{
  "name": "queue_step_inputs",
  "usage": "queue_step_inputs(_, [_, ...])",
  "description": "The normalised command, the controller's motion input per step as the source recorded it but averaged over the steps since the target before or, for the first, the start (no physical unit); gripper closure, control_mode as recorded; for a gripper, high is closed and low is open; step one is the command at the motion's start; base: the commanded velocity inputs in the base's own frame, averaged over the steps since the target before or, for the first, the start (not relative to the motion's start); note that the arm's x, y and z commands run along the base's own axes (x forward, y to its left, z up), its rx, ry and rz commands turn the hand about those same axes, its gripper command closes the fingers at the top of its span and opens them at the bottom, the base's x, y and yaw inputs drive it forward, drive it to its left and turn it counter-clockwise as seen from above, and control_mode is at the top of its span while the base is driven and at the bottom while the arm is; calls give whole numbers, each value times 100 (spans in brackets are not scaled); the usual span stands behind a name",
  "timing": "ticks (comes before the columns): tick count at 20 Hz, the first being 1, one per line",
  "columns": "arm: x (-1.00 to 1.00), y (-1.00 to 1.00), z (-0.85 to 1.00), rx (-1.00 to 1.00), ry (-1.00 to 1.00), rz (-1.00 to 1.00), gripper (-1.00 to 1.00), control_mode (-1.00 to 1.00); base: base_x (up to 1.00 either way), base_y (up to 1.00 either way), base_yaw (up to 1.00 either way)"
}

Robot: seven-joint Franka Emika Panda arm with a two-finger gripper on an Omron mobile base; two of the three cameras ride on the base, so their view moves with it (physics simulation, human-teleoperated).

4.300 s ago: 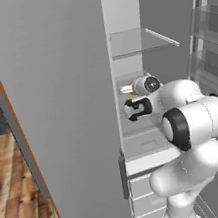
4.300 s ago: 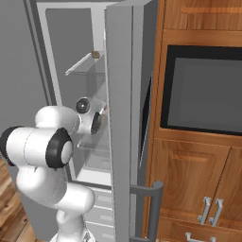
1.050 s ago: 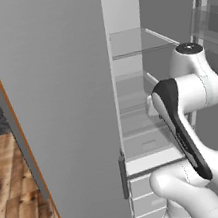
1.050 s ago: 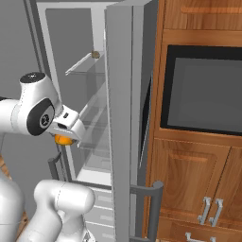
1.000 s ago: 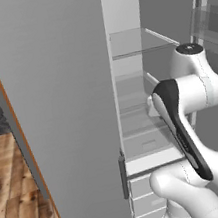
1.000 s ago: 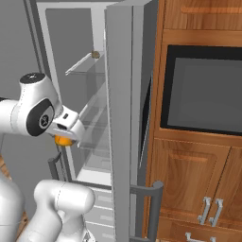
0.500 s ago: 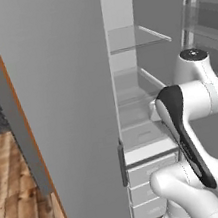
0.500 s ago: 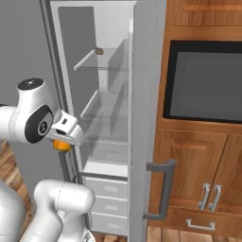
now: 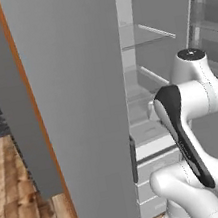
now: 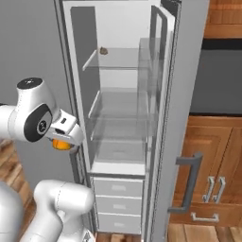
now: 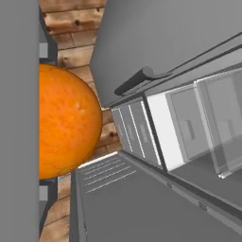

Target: Pick up the orange and peach from the fridge and place one fruit on each plate on the dining counter.

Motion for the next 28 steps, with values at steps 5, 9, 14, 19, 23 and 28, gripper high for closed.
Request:
queue_step_inputs(5, [0,0,0,0,0,0,100,100,-46,11,-51])
queue_step_inputs(9, [0,0,0,0,0,0,100,100,-75,6,-64])
queue_step_inputs(14, [0,0,0,0,0,0,100,100,-68,8,-58])
queue_step_inputs(19, [0,0,0,0,0,0,100,100,-44,-1,-72])
queue_step_inputs(23, [0,0,0,0,0,0,100,100,-9,0,-78])
queue_step_inputs(28, [0,0,0,0,0,0,100,100,0,0,-75])
